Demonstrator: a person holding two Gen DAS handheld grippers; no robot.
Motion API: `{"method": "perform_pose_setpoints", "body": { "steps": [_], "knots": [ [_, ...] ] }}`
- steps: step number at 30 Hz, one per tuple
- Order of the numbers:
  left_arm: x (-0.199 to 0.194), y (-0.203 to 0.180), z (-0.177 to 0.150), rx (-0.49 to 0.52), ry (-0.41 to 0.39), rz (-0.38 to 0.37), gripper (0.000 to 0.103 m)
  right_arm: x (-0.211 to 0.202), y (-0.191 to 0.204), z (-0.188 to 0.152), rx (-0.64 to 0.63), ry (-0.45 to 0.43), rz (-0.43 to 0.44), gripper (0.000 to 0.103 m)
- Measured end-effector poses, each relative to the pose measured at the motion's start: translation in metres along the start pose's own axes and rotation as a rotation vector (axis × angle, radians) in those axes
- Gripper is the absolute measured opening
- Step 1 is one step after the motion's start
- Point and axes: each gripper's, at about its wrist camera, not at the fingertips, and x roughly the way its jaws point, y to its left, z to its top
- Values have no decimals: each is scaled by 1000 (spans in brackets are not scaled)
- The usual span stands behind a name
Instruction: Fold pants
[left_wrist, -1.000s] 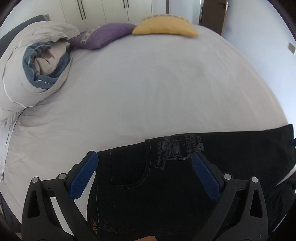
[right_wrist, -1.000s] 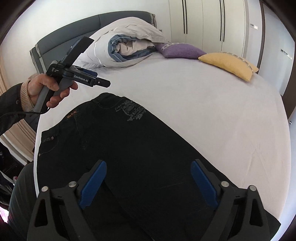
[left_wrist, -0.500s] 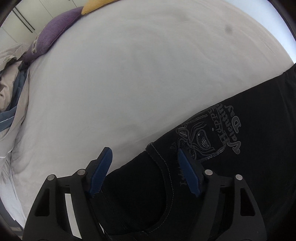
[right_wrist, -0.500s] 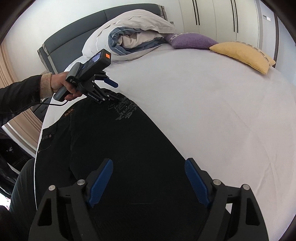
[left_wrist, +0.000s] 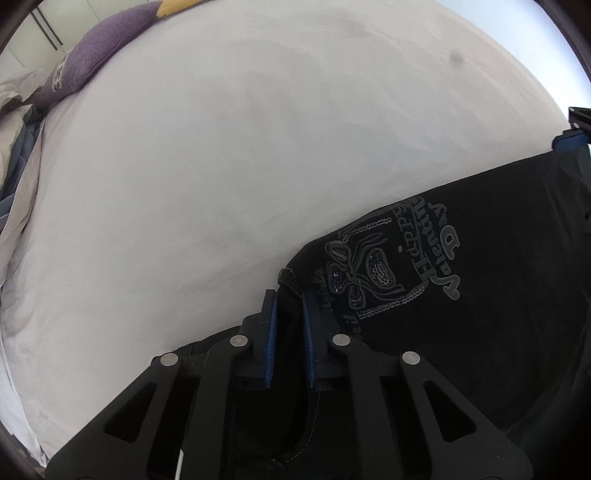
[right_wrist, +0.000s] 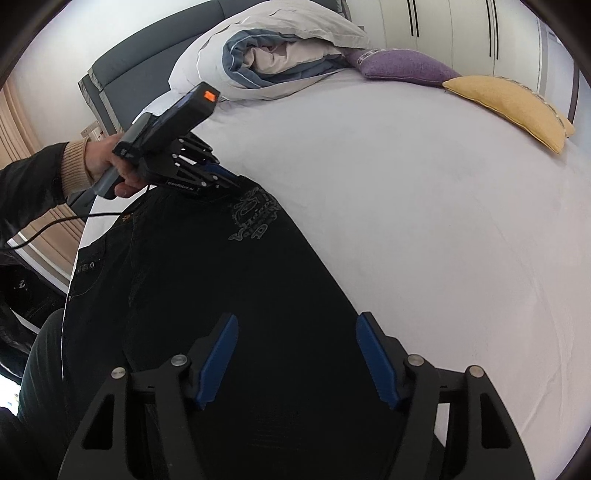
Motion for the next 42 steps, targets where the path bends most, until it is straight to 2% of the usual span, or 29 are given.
{"method": "perform_pose_setpoints", "body": {
  "steps": [3, 7, 10, 18, 19, 20, 22, 24, 30, 36, 42],
  "knots": [
    [-14, 0, -9, -14, -67, 17, 8, 11, -2, 14, -1, 9, 6, 68],
    [-37, 4, -18, -27, -147, 30, 8, 35, -7, 30, 23, 48, 20, 60],
    [-60, -7, -40, -9, -210, 31, 8, 51, -2, 39, 1, 69, 27, 54],
    [-77, -10, -74, -6, -250, 22, 8, 75, -5, 52, -10, 104, 34, 53],
    [-72, -12, -57, -11, -251, 17, 8, 77, -7, 52, -11, 113, 28, 48],
    [-71, -10, -54, -15, -253, 16, 8, 78, -7, 53, -15, 123, 26, 43],
    [-74, -13, -55, -19, -257, 11, 8, 80, -5, 52, -31, 145, 26, 22],
    [-75, -15, -58, -20, -258, 15, 8, 77, -3, 51, -48, 142, 31, 10],
    [-76, -9, -57, -38, -269, 24, 8, 57, 13, 47, -92, 103, 8, 4],
    [-95, -16, -75, -39, -286, 23, 8, 33, 59, 43, -222, 58, -61, 4],
    [-112, -31, -102, -7, -286, 42, 7, 23, 126, 35, -361, 45, -57, 4]
  ]
}}
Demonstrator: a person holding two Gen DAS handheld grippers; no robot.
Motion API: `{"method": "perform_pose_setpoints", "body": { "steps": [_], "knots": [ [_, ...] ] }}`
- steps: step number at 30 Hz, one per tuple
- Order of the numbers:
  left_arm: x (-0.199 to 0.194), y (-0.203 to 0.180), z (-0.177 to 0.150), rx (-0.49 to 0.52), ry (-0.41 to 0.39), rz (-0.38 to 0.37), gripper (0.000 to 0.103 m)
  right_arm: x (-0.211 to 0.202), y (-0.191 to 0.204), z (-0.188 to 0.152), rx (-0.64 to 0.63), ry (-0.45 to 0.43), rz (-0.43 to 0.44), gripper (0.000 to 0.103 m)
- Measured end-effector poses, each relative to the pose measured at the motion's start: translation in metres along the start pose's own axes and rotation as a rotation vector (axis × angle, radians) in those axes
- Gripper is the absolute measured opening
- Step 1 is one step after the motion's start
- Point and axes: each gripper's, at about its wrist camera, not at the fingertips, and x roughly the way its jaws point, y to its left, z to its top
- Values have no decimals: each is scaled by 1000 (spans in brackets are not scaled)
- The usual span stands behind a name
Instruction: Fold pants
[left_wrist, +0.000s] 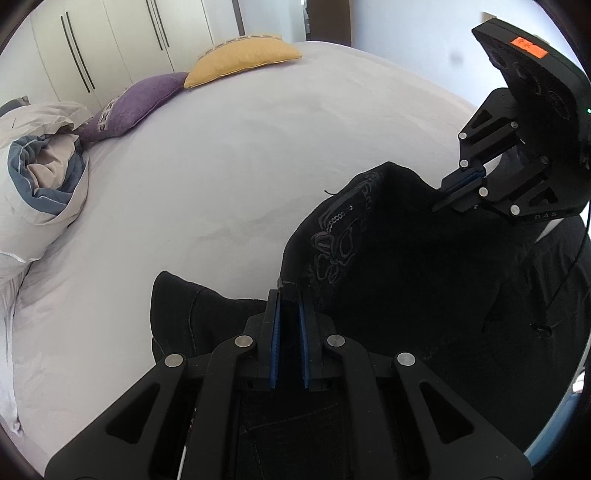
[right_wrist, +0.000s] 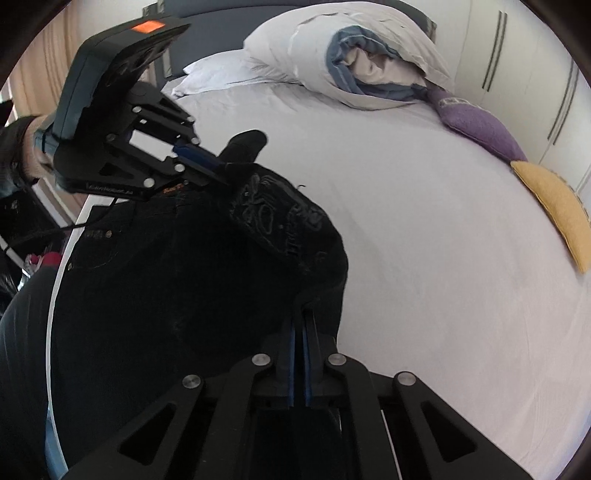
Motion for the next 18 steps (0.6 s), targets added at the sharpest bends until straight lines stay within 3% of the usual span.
{"method": "perform_pose_setpoints", "body": {
  "steps": [8, 18],
  "knots": [
    [-30, -5, -58, 11, 37, 63, 7, -9, 96, -12, -228, 68, -50, 4],
    [-45, -36, -150, -33, 86, 38, 7, -7, 195, -45, -390, 136, -125, 4]
  ]
}}
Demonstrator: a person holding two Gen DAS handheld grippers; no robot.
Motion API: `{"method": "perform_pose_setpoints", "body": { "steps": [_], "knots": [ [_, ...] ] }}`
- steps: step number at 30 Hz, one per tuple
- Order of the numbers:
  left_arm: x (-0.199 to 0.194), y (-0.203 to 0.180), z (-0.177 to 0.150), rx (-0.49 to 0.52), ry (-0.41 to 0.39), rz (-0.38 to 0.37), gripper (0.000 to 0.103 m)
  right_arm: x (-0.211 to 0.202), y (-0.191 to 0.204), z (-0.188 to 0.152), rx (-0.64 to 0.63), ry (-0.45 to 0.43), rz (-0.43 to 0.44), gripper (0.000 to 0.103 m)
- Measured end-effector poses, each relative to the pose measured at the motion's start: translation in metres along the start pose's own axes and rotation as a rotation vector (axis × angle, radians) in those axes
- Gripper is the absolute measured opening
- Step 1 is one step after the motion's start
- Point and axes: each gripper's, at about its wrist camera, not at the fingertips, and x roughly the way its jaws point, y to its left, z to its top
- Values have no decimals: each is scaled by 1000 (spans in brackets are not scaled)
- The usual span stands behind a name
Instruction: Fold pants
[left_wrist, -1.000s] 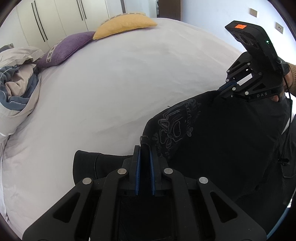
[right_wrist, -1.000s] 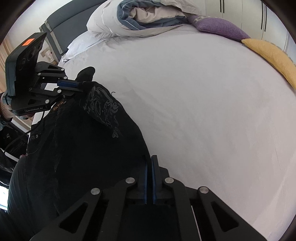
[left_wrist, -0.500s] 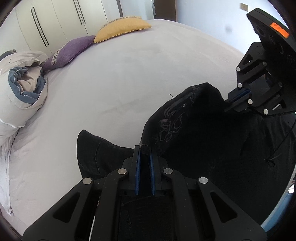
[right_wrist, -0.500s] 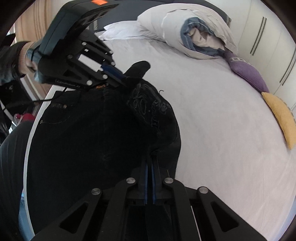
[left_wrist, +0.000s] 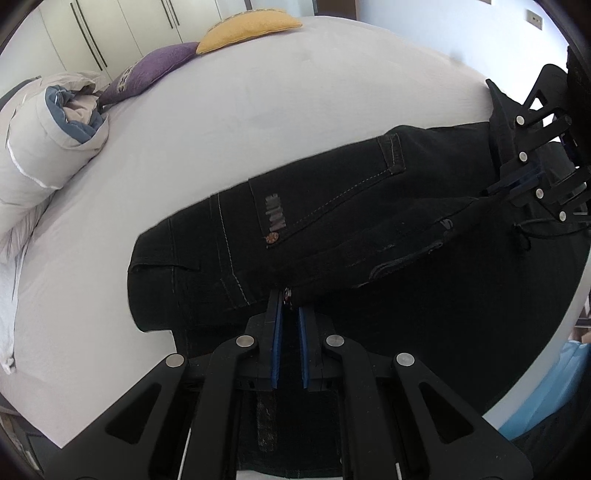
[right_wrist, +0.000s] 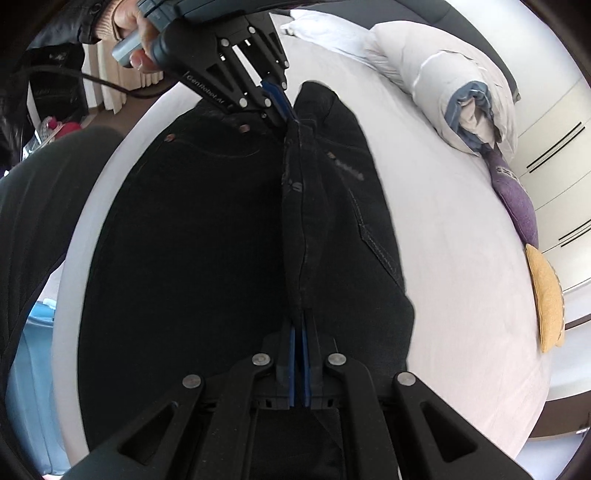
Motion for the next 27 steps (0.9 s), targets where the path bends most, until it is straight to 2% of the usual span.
{"method": "perform_pose_setpoints", "body": {
  "steps": [5, 9, 16, 23, 27],
  "knots": [
    [4, -10, -39, -38, 27, -11, 7, 4, 48, 5, -90, 31, -20, 4],
    [0, -12, -58, -62, 28, -22, 7, 2, 73, 10, -118, 28, -2, 4],
    [-6, -18, -85, -41, 39, -11, 7, 0, 87, 7, -124, 33, 6, 4],
    [-21, -27, -110, -35, 30, -30, 7, -9, 110, 12, -129, 34, 5, 4],
    [-25, -22, -111, -22, 32, -28, 7, -11, 120, 13, -136, 31, 4, 4]
  ]
}}
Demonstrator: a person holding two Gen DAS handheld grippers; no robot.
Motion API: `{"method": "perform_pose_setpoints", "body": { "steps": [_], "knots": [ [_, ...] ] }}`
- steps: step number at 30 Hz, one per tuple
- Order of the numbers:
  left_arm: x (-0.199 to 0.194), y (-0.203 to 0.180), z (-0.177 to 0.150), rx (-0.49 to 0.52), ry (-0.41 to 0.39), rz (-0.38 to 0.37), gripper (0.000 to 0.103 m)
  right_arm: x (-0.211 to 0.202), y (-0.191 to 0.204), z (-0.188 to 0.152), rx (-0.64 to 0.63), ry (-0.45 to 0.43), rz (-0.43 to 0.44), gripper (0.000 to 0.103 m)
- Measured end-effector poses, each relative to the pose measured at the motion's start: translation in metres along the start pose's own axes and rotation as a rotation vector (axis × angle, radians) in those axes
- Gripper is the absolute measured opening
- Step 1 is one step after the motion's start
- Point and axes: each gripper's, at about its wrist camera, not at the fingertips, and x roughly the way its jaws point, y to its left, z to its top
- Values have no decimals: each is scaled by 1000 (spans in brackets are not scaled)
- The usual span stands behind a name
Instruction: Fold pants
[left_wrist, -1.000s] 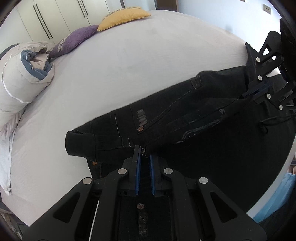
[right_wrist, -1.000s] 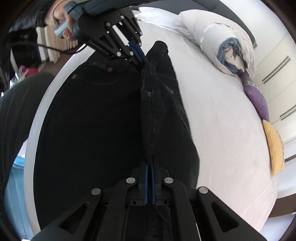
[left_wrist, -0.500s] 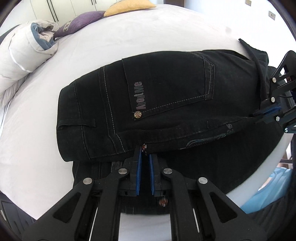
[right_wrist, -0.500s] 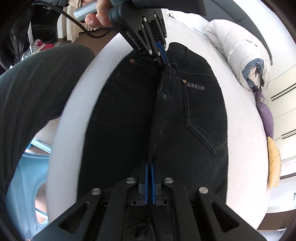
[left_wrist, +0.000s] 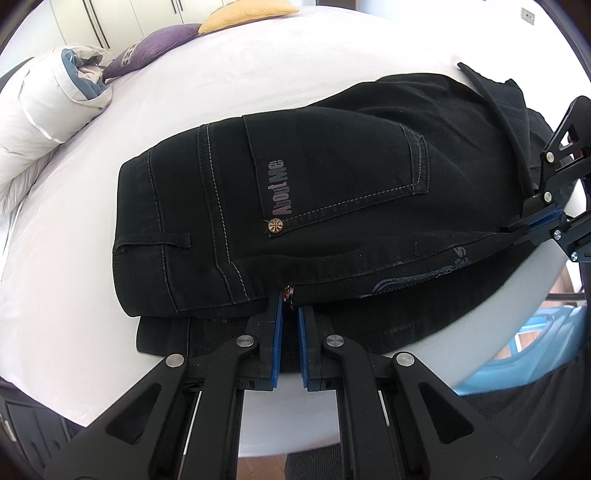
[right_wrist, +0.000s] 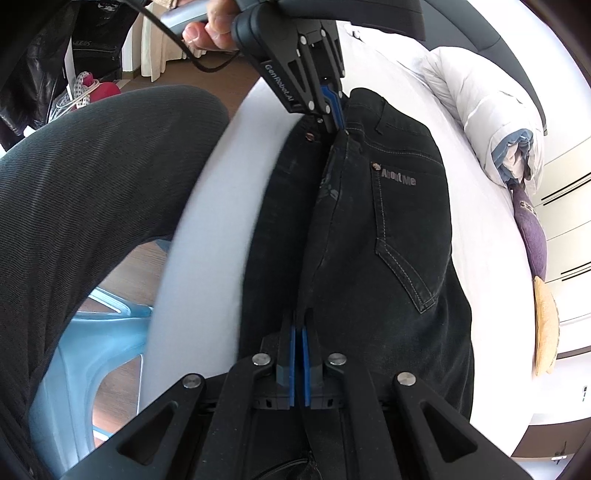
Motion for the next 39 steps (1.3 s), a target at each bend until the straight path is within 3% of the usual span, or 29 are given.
{"method": "perform_pose_setpoints", "body": {
  "steps": [5, 12, 24, 27, 31, 33, 35, 39],
  "knots": [
    [0, 3, -12, 0, 21, 24, 2, 1, 7, -2, -20, 8, -10, 4],
    [-4, 26, -27, -74, 26, 46, 1, 2, 12, -5, -21, 30, -11, 4],
    [-52, 13, -10, -102, -81, 71, 1, 7, 28, -6, -61, 48, -59, 4],
    [-48, 13, -7, -73, -31, 118, 2, 10, 28, -4, -61, 56, -70, 4],
    [-32, 8, -20, 3, 105, 238, 2, 14, 29, -1, -52, 69, -82, 5],
    [-35, 14, -26, -16, 135, 264, 2, 16, 29, -1, -43, 70, -83, 6],
    [-48, 21, -26, -80, 104, 261, 2, 16, 31, -1, -36, 68, -84, 7],
    [-77, 5, -2, -107, -10, 233, 2, 19, 31, 0, -32, 71, -89, 7]
  ]
}}
